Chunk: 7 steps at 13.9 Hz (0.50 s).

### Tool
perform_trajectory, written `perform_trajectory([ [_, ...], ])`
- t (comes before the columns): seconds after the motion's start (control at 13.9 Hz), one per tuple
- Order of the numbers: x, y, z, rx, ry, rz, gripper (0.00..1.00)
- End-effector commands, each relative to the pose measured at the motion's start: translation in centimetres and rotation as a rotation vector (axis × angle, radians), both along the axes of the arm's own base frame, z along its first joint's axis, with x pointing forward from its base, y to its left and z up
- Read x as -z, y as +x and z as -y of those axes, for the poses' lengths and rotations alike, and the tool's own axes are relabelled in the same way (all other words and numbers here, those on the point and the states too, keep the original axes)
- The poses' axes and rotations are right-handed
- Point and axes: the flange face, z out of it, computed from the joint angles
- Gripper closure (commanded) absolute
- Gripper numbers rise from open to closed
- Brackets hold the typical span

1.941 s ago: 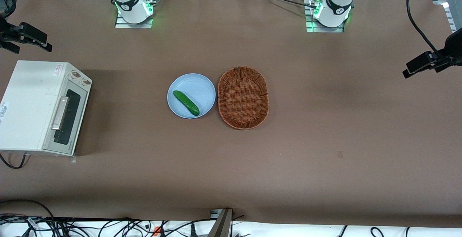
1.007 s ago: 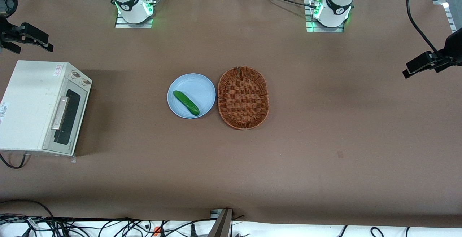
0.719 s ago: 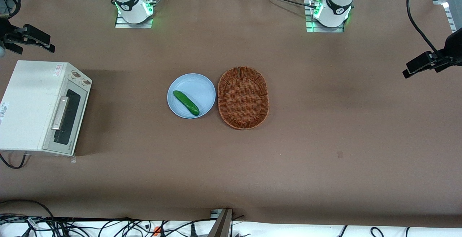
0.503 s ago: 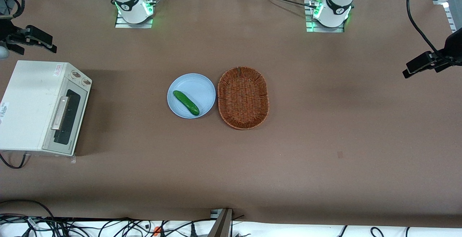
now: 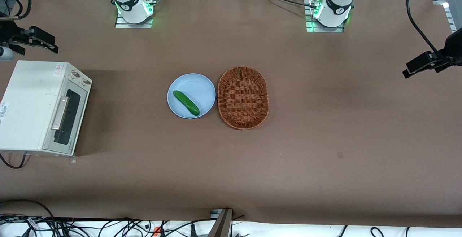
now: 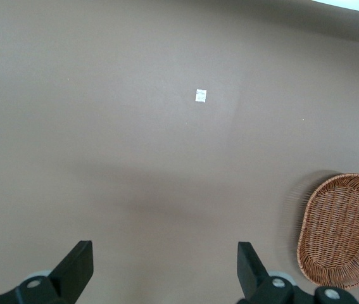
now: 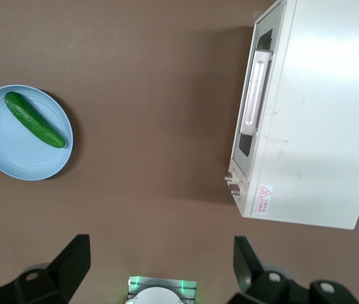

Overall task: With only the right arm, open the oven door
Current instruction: 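Move the right gripper down to the toaster oven door handle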

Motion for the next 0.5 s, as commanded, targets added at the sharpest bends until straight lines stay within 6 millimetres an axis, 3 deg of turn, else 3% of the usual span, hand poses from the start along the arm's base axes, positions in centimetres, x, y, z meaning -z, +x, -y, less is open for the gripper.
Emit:
perform_trajectory([
  [0.0, 0.0, -0.3, -0.4, -0.014, -0.02, -0.009, 0.0],
  [0.22, 0.4, 0.0, -0.9, -0.026, -0.029, -0.02, 0.0],
  [0.43, 4.2, 1.7, -2.9, -0.081, -0.131, -0.095, 0.01],
])
